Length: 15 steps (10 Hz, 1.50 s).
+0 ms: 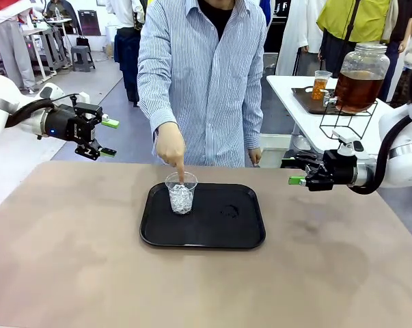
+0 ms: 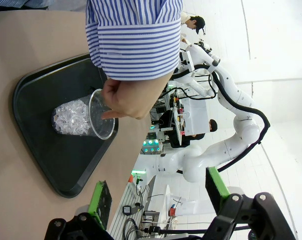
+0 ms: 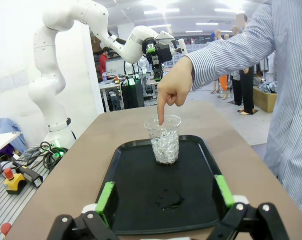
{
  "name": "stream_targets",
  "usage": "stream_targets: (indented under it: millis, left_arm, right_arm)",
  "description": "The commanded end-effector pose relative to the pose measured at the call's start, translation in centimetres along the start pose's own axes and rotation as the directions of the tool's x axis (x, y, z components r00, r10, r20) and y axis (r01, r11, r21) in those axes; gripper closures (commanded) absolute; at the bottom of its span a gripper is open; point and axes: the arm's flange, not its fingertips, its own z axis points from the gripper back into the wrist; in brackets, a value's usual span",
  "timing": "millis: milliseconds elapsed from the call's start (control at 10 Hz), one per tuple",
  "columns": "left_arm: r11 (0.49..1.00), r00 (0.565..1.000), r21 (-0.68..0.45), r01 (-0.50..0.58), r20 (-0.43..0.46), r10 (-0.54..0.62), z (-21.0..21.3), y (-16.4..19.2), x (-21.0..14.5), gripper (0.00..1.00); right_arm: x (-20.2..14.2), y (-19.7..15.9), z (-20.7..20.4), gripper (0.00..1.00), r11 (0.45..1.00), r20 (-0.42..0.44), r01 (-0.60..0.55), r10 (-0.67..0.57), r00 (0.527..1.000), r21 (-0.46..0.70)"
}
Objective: Pour the drink into the iced cup.
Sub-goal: Pick up the iced cup indicated by the human and present it to them.
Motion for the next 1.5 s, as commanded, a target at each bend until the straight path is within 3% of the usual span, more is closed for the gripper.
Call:
stream_targets:
  millis: [0, 400, 600, 700, 800, 1100, 1200, 1300, 1400]
  left_arm:
    - [1.000, 1.000, 0.001, 0.005, -0.002, -0.005, 0.0, -0.2, 0.0, 0.00]
    - [1.000, 1.000, 0.000, 0.000, 0.000, 0.000, 0.0, 0.0, 0.0, 0.00]
    - [0.979, 0.979, -0.047, 0.198, -0.030, -0.199, 0.2, -0.4, 0.0, 0.00]
    - [0.951, 0.951, -0.027, 0.308, 0.000, -0.308, 0.2, -0.3, -0.2, 0.00]
    - [0.889, 0.889, -0.007, 0.458, 0.022, -0.458, 0.0, 0.0, -0.6, 0.00]
    - [0.753, 0.746, 0.079, 0.654, 0.100, -0.658, -0.5, 0.6, -2.1, 0.00]
    - [0.743, 0.739, 0.075, 0.665, 0.078, -0.670, -0.6, 0.5, -2.4, 0.00]
    - [0.792, 0.790, 0.060, 0.607, 0.060, -0.610, 0.3, 0.3, -0.6, 0.00]
    - [0.792, 0.790, 0.060, 0.607, 0.060, -0.610, 0.3, 0.3, -0.6, 0.00]
  right_arm:
    - [0.3, -0.2, -0.2, 0.00, 1.000, -0.005, -0.001, 0.001, 1.000, 0.002]
    - [0.3, -0.2, -0.2, 0.00, 1.000, -0.005, -0.001, 0.001, 1.000, 0.002]
    - [0.3, -0.2, -0.2, 0.00, 1.000, -0.005, -0.001, 0.001, 1.000, 0.002]
    - [0.3, -0.2, -0.2, 0.00, 1.000, -0.005, -0.001, 0.001, 1.000, 0.002]
    - [0.3, -0.2, -0.2, 0.00, 1.000, -0.005, -0.001, 0.001, 1.000, 0.002]
    - [0.3, -0.2, -0.2, 0.00, 1.000, -0.005, -0.001, 0.001, 1.000, 0.002]
    - [0.3, -0.2, -0.2, 0.00, 1.000, -0.005, -0.001, 0.001, 1.000, 0.002]
    - [0.3, -0.2, -0.2, 0.00, 1.000, -0.005, -0.001, 0.001, 1.000, 0.002]
    - [0.3, -0.2, -0.2, 0.00, 1.000, -0.005, -0.001, 0.001, 1.000, 0.002]
